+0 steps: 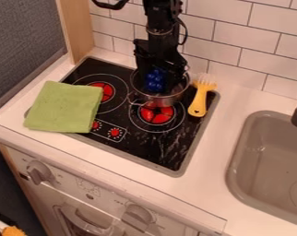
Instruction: Move the blue berries on the bottom right corner of the burner
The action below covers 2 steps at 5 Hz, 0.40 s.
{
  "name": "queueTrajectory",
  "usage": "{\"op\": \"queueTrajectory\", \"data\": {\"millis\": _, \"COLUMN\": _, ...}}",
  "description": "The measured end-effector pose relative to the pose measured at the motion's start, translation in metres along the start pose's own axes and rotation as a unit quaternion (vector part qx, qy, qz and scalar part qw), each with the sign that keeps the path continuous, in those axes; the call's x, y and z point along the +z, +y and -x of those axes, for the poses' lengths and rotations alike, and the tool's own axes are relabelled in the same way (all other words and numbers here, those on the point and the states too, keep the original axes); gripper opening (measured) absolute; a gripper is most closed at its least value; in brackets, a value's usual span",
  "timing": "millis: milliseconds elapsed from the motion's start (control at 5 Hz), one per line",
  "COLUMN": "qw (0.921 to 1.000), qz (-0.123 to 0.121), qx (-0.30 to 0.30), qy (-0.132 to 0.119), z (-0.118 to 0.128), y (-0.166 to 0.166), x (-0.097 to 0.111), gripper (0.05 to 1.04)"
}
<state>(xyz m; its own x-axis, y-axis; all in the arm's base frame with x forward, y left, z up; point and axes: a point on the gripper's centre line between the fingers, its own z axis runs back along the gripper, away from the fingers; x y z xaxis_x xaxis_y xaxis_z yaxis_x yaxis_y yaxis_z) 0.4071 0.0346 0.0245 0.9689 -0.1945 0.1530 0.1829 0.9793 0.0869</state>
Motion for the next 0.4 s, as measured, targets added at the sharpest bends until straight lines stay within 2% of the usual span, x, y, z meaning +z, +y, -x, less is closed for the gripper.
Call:
{"op": "queueTrajectory", "data": {"millis": 200, "qw": 0.9999, "qz": 0.01, "qx": 0.004, "qy": 0.012, "z": 0.0017, "y": -0.0032, "x": -0.0095, "gripper": 0.95}}
{"op": "queueTrajectory", "data": {"millis": 400, "qw": 0.9996, "qz": 0.027, "qx": 0.006, "qy": 0.007, "z": 0.0007, "y": -0.0081, "x": -0.0093, "gripper": 0.83}}
